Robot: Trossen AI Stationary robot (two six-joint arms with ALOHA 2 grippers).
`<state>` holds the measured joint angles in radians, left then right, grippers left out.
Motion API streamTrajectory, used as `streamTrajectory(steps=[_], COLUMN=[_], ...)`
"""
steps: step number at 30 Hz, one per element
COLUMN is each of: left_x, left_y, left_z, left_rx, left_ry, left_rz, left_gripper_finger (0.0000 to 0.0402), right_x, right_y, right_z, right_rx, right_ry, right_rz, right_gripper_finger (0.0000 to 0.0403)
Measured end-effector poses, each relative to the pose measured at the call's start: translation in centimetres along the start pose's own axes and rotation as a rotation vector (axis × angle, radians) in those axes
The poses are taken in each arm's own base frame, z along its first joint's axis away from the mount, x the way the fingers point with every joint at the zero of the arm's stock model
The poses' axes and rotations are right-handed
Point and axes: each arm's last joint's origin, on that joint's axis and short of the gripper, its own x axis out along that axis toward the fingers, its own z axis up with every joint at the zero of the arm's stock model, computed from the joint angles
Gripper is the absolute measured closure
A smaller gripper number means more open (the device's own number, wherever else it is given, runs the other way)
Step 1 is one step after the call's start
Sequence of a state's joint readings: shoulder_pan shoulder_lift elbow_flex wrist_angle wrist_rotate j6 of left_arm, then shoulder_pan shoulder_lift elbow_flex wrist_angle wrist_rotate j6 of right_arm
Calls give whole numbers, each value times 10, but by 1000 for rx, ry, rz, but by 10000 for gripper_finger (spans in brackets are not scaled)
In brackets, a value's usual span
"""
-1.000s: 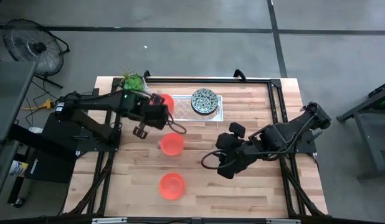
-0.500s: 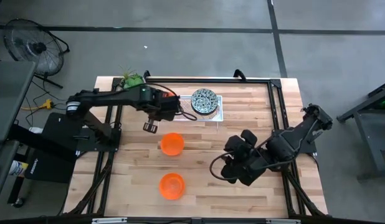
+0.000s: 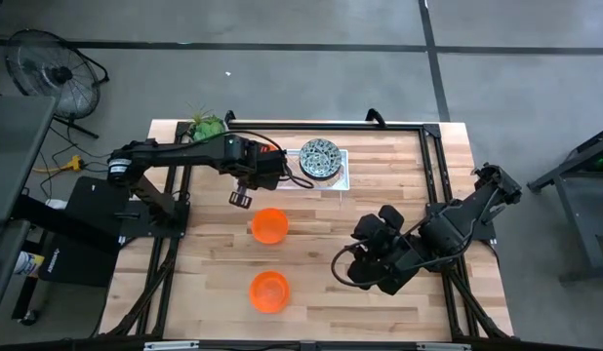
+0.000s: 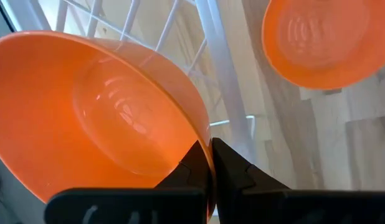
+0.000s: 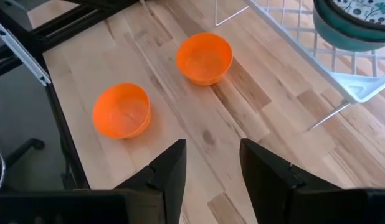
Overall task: Pick & Place Mini bowls
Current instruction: Put the bottom right orange bowl on the shelf
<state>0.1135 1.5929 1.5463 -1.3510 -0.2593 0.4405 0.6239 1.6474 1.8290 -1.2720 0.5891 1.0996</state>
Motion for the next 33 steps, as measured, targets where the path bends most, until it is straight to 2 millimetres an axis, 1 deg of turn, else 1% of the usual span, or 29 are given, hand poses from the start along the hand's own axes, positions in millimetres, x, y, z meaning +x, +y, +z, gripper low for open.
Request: streamTrajectory(steps=[4, 7, 13, 17, 21, 33], left_x=[1, 6, 6, 16, 17, 17], left_y=[1, 2, 5, 12, 14, 13], left_z=[2, 7, 4, 6, 4, 4], left_rx=[30, 30, 42, 22, 27, 37], left_ry=[-8, -10, -13, 3, 6, 14], left_rz=[16, 14, 1, -16, -38, -49], left_gripper_finger=[401, 401, 401, 401, 401, 401], right_x=[0, 0, 0, 0, 0, 0], right_y=[0, 0, 0, 0, 0, 1], right_z=[0, 0, 0, 0, 0, 0], right_rx=[1, 0, 1, 0, 0, -2], right_ry=[-6, -6, -7, -7, -6, -4], right_rz=[-2, -2, 0, 1, 1, 2], right_gripper_finger=[265, 265, 265, 265, 265, 265])
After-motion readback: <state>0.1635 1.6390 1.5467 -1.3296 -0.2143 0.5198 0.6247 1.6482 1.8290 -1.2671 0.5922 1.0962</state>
